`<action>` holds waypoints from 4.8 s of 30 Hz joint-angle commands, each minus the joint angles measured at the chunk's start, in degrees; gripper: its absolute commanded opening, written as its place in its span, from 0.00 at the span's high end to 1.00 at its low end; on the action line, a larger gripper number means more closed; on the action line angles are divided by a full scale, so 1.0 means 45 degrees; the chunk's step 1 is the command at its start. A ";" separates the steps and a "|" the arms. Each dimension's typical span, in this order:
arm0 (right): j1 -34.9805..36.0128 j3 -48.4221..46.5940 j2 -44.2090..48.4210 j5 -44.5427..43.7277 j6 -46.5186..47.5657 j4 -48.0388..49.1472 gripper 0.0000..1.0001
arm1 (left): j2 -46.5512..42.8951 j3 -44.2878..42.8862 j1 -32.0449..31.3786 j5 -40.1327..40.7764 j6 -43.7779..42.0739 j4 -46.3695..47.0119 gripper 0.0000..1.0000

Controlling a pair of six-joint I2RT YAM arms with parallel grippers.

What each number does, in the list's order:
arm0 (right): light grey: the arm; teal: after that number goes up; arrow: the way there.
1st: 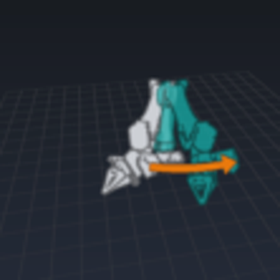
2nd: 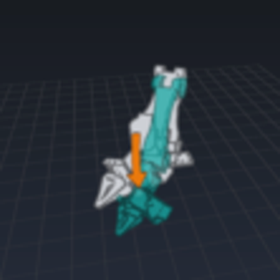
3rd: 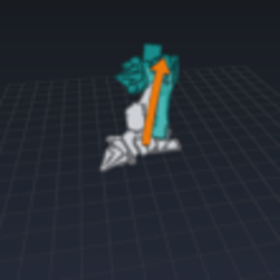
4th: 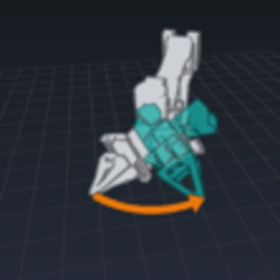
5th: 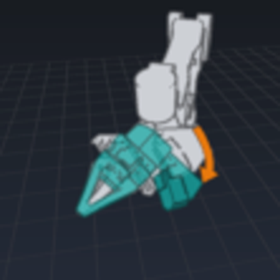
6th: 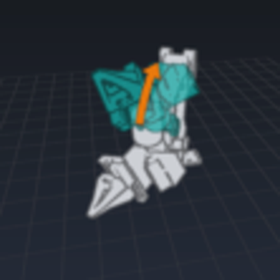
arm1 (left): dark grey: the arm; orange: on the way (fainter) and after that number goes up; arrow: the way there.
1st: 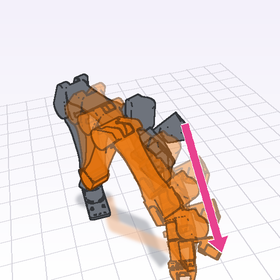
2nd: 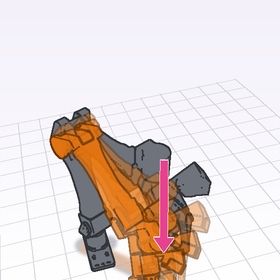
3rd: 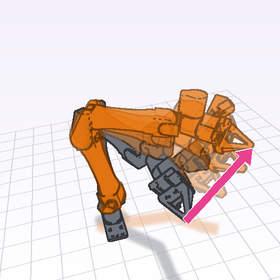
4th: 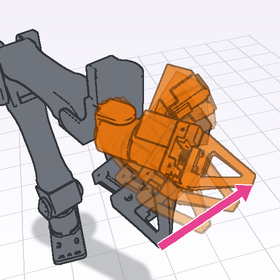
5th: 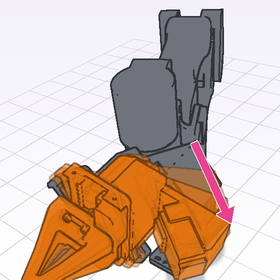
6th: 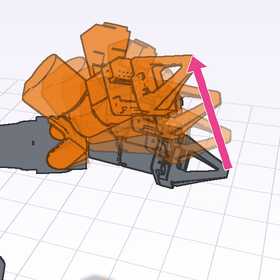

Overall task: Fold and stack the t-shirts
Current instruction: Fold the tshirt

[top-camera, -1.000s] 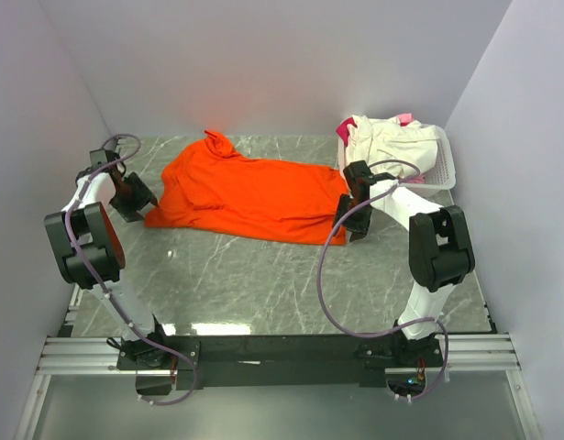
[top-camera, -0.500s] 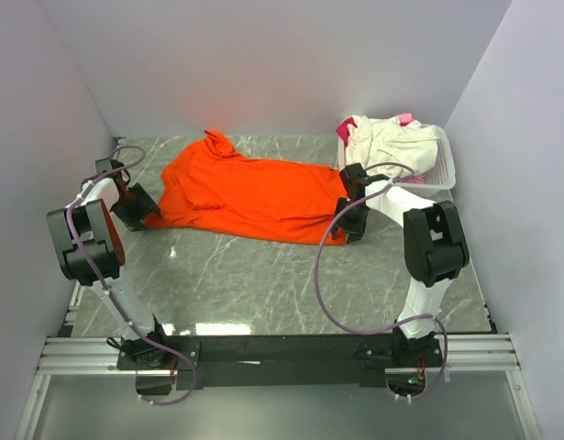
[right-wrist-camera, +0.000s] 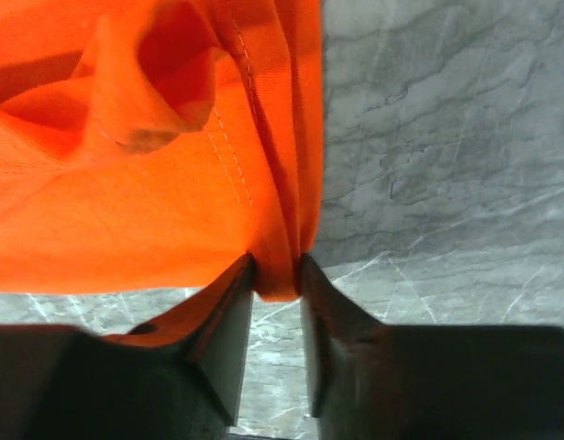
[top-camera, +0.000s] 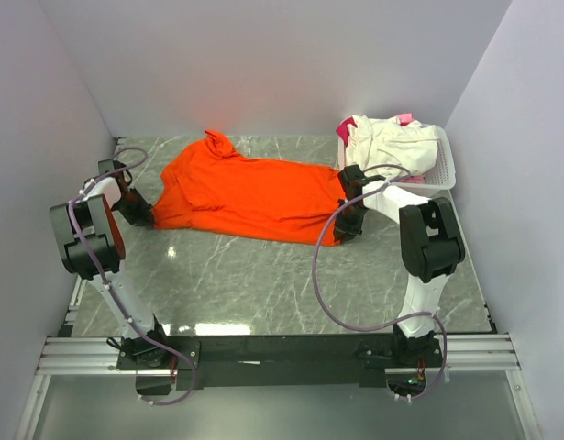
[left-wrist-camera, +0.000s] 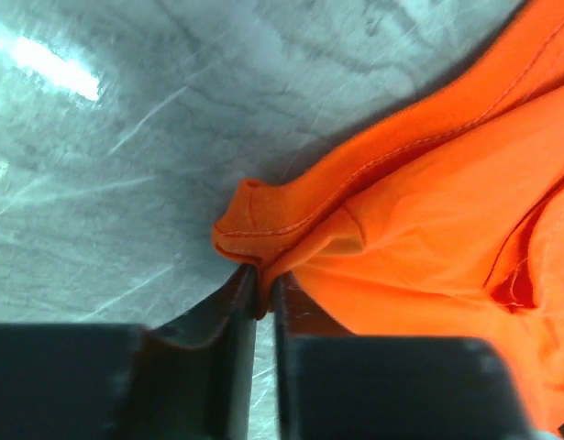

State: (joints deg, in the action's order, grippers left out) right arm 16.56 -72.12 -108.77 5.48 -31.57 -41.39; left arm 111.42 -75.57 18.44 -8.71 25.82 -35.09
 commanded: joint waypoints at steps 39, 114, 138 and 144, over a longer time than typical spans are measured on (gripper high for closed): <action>0.2298 0.4112 0.4092 -0.0728 -0.1148 -0.1681 0.86 | -0.4309 0.2360 0.1684 0.2874 -0.0563 -0.1049 0.77; 0.2317 0.0558 0.2219 -0.0045 -0.0172 -0.0744 0.35 | -0.0425 -0.0959 -0.4487 -0.0036 0.0551 -0.1186 0.99; 0.2297 0.0186 0.1730 -0.0240 0.0082 -0.1194 0.35 | 0.1158 -0.3147 -0.5816 -0.0487 -0.0484 -0.2162 0.96; 0.2297 0.0245 0.1730 -0.0162 0.0043 -0.1135 0.35 | 0.1218 -0.3499 -0.6031 -0.0447 -0.0505 -0.2338 0.71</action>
State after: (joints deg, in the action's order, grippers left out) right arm 27.03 -69.12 -100.66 5.41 -31.83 -45.93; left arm 117.08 -88.58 -8.21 -9.76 24.23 -44.91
